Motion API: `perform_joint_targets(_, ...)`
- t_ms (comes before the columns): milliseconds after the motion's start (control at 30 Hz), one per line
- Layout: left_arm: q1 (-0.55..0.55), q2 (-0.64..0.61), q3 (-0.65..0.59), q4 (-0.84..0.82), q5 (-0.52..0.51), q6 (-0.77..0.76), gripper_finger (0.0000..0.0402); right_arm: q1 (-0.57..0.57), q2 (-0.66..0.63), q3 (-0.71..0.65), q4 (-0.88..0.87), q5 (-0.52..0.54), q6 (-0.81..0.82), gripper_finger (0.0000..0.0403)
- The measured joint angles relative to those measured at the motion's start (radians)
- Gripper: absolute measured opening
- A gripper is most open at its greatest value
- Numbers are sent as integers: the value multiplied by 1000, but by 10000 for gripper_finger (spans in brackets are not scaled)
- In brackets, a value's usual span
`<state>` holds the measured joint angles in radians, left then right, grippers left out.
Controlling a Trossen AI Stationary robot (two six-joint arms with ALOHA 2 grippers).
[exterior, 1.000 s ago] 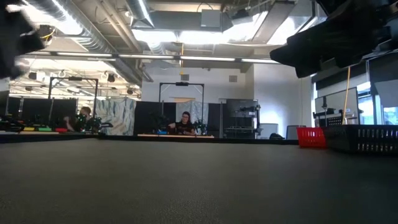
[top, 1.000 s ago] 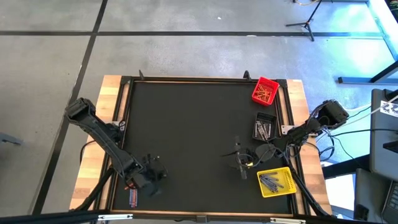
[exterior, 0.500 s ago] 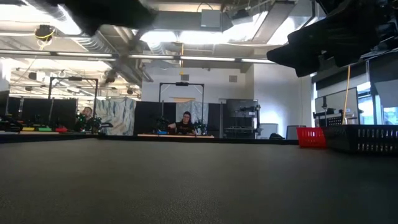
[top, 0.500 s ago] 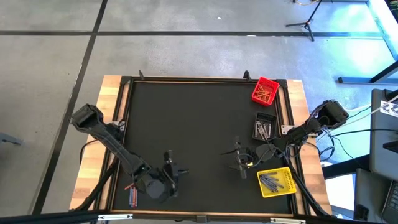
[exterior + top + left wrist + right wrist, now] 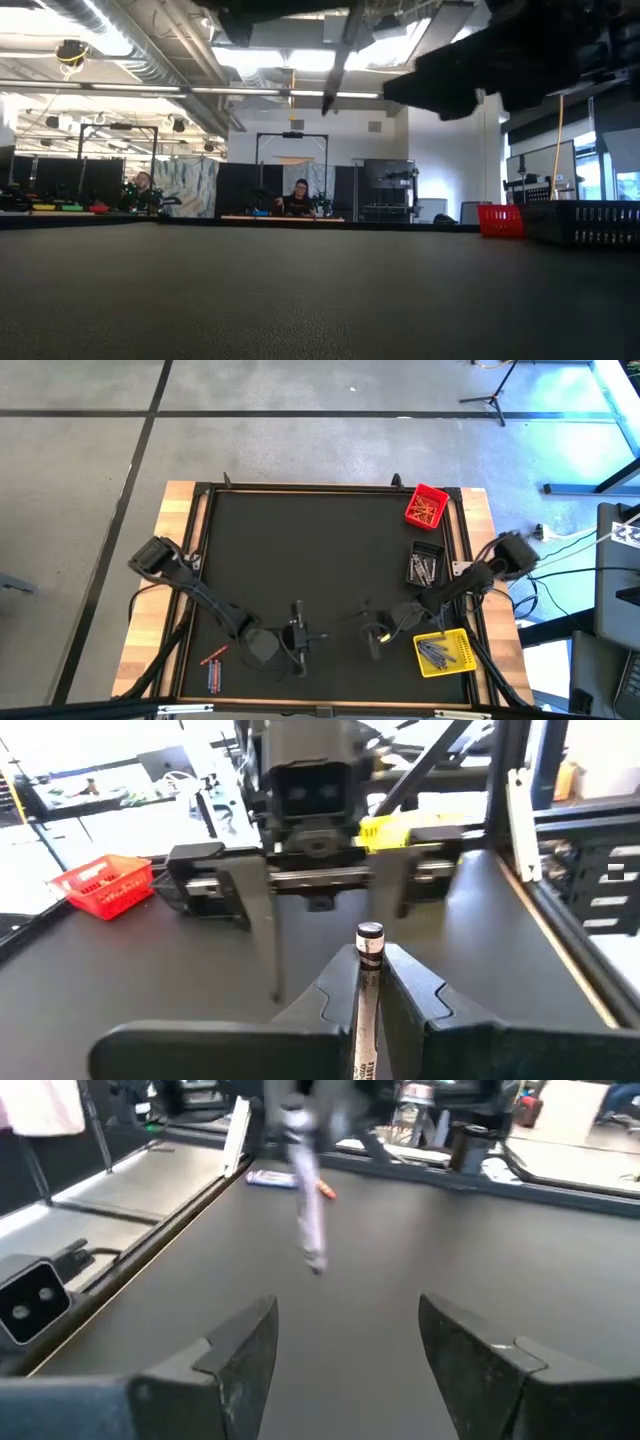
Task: Sort crayons
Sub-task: Put the black crayon into the black bin
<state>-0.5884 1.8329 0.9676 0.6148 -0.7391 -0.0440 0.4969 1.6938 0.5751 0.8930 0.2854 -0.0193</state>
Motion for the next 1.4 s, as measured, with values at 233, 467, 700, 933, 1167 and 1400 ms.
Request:
perform_joint_targets(233, 15, 8, 0, 22, 0, 29, 16, 0, 107, 115, 60, -43, -38, 239)
perform_joint_targets(467, 10, 6, 0, 41, 0, 66, 16, 0, 156, 188, 56, -43, -74, 142)
perform_joint_targets(700, 5, 6, 0, 39, 9, 53, 16, -7, 156, 192, 48, -34, -109, 17)
perform_joint_targets(933, -10, 5, 0, -1, -10, 20, 44, -7, 120, 193, -59, -5, -111, 21)
perform_joint_targets(1167, -53, 4, 0, -105, -58, -32, 110, -6, -45, 193, -409, 117, -36, 30)
perform_joint_targets(1400, -71, 4, 0, -137, -56, -33, 119, -6, -275, 193, -936, 272, 160, 15)
